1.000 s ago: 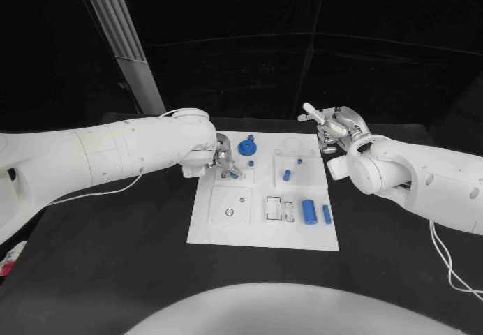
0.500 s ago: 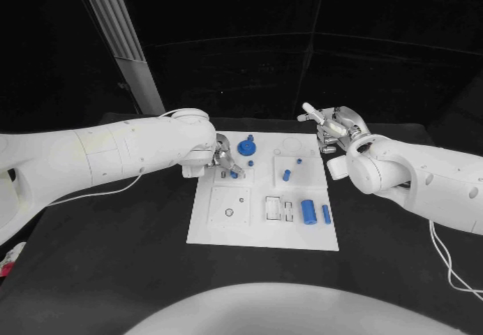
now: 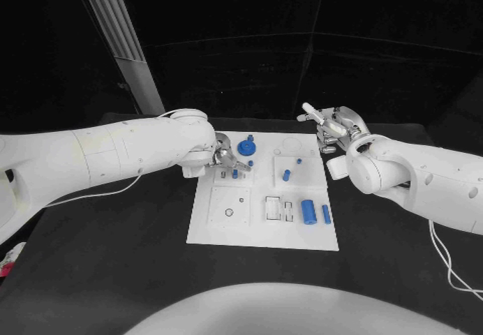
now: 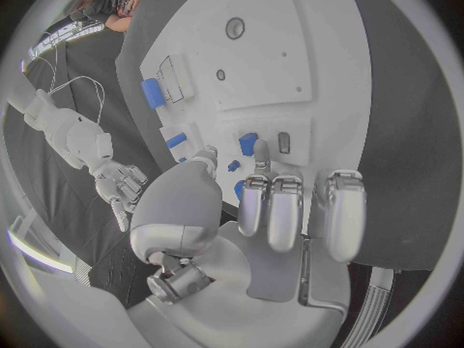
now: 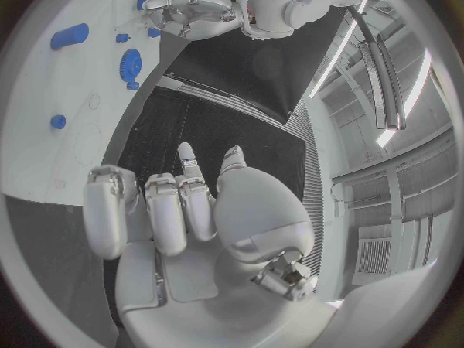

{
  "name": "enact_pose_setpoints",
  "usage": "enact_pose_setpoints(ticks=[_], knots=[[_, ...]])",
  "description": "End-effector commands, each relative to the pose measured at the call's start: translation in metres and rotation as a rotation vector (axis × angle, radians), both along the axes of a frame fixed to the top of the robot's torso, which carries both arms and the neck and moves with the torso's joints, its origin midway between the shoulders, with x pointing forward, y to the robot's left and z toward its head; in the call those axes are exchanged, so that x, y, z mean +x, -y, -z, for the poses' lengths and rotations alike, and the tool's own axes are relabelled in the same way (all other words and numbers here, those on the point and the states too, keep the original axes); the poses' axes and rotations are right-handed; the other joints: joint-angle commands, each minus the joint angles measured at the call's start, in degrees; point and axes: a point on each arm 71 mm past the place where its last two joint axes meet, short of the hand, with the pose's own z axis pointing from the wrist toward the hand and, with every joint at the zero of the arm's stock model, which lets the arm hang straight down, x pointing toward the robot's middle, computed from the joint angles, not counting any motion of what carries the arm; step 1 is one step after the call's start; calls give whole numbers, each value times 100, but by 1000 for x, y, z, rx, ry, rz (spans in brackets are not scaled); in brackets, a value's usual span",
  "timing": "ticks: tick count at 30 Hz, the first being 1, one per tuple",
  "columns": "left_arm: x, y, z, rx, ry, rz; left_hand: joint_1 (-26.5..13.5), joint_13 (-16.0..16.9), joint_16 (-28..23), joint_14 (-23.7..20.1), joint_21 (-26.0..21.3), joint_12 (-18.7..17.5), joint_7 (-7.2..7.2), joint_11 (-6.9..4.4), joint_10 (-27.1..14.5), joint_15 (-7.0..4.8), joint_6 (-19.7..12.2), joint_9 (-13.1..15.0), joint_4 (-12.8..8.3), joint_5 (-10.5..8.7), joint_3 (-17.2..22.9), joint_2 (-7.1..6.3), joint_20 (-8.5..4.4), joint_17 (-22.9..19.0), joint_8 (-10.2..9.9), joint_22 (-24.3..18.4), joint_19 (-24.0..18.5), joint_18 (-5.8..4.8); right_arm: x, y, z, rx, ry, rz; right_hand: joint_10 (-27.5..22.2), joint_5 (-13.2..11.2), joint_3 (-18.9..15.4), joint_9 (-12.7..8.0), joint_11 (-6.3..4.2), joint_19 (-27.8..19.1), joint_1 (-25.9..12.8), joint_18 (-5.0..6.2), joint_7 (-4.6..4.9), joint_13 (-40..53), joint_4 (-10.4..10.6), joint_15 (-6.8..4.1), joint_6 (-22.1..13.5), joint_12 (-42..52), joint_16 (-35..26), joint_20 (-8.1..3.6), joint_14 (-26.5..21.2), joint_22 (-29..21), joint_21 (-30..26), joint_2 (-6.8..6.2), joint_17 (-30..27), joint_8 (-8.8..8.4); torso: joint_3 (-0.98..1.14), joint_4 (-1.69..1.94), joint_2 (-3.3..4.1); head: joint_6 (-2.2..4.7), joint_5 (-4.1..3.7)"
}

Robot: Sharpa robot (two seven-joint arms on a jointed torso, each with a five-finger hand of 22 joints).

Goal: Assemble the parts on the task board

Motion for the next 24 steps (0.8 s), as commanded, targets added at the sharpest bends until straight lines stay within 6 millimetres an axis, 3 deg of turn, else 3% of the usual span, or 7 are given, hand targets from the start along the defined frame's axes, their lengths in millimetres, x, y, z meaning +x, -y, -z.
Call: enact_pose_setpoints(ticks=[1,14,24], knots=[[1,3,-2,-28,20,24,-28,1506,17,584,14,6,36,38,607,31,20,6,7,-36,-30,45,33,1510,24,1453,471,4,0,0,-1,2,5,0,597,30,-42,-9,-27,93,13,70,-23,1504,5,-23,-7,-2,14,-19,596,1176,-23,27,1510,40,-1,-1,2,-1,0],[1,2,-1,-17,9,20,69,1506,17,584,6,6,33,36,607,27,16,11,-12,-23,-44,192,31,1510,30,1449,464,7,0,0,-1,1,4,1,597,30,-42,-9,-27,93,13,70,-23,1504,5,-23,-7,-2,14,-19,596,1176,-23,27,1510,40,1,4,-1,-1,-9],[-3,-10,-5,15,58,7,186,1506,17,584,28,6,42,36,607,31,-88,36,-9,-1,-118,150,29,1510,39,1460,486,-1,0,-1,-1,2,3,-1,597,30,-42,-9,-27,93,13,70,-23,1504,5,-23,-7,-2,14,-19,596,1176,-23,27,1510,40,-4,5,-4,-1,-9]])
